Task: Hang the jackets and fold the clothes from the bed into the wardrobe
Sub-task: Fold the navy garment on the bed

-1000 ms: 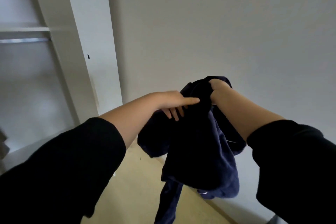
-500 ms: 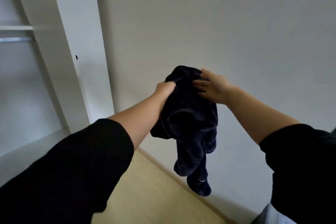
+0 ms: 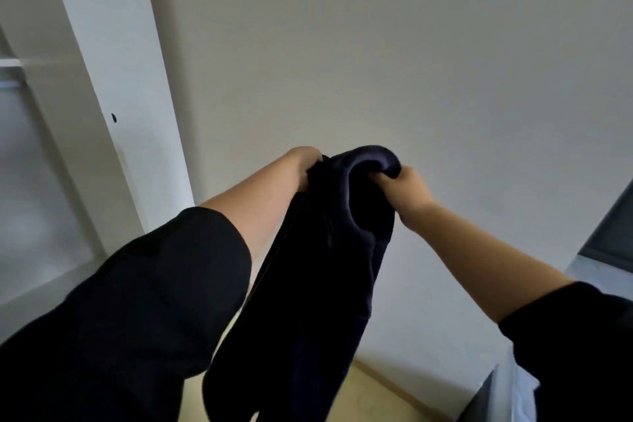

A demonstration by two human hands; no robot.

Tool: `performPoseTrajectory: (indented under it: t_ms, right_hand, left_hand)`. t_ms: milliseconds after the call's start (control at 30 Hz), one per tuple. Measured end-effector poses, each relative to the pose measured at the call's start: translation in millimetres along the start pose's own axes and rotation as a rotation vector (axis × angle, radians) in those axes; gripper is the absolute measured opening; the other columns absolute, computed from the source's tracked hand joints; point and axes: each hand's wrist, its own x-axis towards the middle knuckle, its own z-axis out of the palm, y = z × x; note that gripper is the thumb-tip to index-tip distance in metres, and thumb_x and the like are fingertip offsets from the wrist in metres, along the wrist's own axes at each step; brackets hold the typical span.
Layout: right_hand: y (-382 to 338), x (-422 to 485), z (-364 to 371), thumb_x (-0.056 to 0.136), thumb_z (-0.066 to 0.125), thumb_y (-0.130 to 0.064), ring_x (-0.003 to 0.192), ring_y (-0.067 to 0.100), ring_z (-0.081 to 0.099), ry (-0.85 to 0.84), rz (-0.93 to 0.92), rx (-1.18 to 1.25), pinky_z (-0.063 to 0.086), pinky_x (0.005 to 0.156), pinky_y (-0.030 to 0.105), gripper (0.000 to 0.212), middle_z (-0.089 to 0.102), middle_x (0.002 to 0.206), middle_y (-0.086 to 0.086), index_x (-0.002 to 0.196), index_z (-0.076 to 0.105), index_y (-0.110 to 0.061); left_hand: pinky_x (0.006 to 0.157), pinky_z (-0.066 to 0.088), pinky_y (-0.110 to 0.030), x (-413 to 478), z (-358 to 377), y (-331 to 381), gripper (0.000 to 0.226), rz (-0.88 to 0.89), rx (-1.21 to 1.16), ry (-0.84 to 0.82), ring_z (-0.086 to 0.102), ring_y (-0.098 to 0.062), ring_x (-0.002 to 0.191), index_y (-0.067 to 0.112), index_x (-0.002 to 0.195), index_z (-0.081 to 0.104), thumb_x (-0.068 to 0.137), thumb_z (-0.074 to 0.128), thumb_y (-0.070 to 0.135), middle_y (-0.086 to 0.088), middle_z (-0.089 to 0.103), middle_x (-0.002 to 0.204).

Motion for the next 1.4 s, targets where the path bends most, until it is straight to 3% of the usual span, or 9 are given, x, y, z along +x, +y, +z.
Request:
performPoseTrajectory:
  t_ms: [67,133,233,400,533,733,967,1133,1400]
  right_hand:
    - [-9,5,-2,0.087,0.054,-0.009,0.060,0.009,0.060,0.036,0.053,0.020,0.047,0.046,0.016,0.017,0.063,0.068,-0.003,0.078,0.063,-0.019]
    - [-17,8,0,0.086,0.050,-0.008,0.062,0.012,0.058,0.063,0.084,0.022,0.046,0.050,0.020,0.016,0.061,0.070,-0.001,0.080,0.062,-0.017]
    - [-27,11,9,0.085,0.051,-0.011,0.061,0.013,0.055,0.045,0.046,-0.081,0.045,0.052,0.020,0.016,0.059,0.068,0.001,0.073,0.062,-0.013]
    - [-31,13,21,0.086,0.051,-0.018,0.057,0.019,0.053,0.026,0.115,-0.219,0.040,0.052,0.024,0.019,0.056,0.065,0.005,0.075,0.060,-0.005]
    - [-33,27,15,0.085,0.051,-0.015,0.055,0.020,0.042,0.066,0.150,-0.291,0.031,0.049,0.025,0.022,0.042,0.061,0.004,0.065,0.045,-0.010]
    - [-42,38,1,0.077,0.056,-0.005,0.066,0.023,0.052,0.052,-0.062,-0.493,0.040,0.055,0.024,0.005,0.052,0.067,0.006,0.080,0.060,-0.007]
    - [-28,42,-32,0.076,0.052,0.000,0.076,0.022,0.055,0.041,-0.168,-0.703,0.040,0.057,0.025,0.018,0.058,0.082,0.003,0.087,0.058,-0.013]
    - [-29,46,-41,0.070,0.047,0.004,0.067,0.022,0.054,0.070,-0.209,-0.726,0.037,0.051,0.021,0.021,0.057,0.068,0.001,0.073,0.060,-0.014]
    - [6,45,-49,0.078,0.050,-0.003,0.080,0.030,0.057,-0.203,0.088,-1.317,0.048,0.069,0.030,0.010,0.058,0.087,0.009,0.083,0.056,-0.009]
  left_hand:
    - [0.066,0.046,-0.026,-6,-9,3,0.011,-0.007,-0.211,-0.082,0.054,-0.021,0.075,0.011,0.099,0.049,0.098,0.044,0.021,-0.011,0.051,0.092]
    - [0.079,0.051,-0.040,-12,-19,6,0.047,0.069,-0.180,-0.267,0.056,-0.024,0.111,0.025,0.134,0.037,0.093,0.051,0.045,-0.008,0.048,0.124]
    - [0.084,0.049,-0.042,-30,-19,6,0.075,0.172,0.140,-0.459,0.052,-0.017,0.117,0.030,0.146,0.025,0.083,0.059,0.054,0.003,0.045,0.134]
    - [0.088,0.050,-0.039,-50,-1,-16,0.071,0.174,0.773,-0.366,0.052,-0.011,0.117,0.042,0.139,0.026,0.082,0.068,0.043,0.018,0.051,0.127]
    - [0.076,0.047,-0.026,-43,23,-45,0.066,0.269,0.645,-0.214,0.055,-0.018,0.111,0.033,0.138,0.035,0.080,0.064,0.042,0.010,0.055,0.121]
    - [0.052,0.036,-0.025,-15,49,-70,0.018,0.370,0.793,0.163,0.054,-0.014,0.064,0.024,0.073,0.051,0.084,0.041,0.033,0.006,0.057,0.070]
    - [0.044,0.038,-0.013,-5,35,-31,0.027,0.519,0.343,0.163,0.052,-0.005,0.052,0.020,0.059,0.056,0.082,0.049,0.007,0.013,0.055,0.053]
    - [0.055,0.031,-0.028,3,20,-12,0.020,0.701,1.045,0.300,0.049,-0.025,0.068,0.018,0.065,0.044,0.077,0.045,0.002,0.000,0.050,0.069]
    - [0.053,0.037,-0.027,16,-35,-43,0.022,0.314,1.530,0.393,0.047,-0.018,0.059,0.012,0.071,0.054,0.078,0.044,-0.006,-0.001,0.050,0.071]
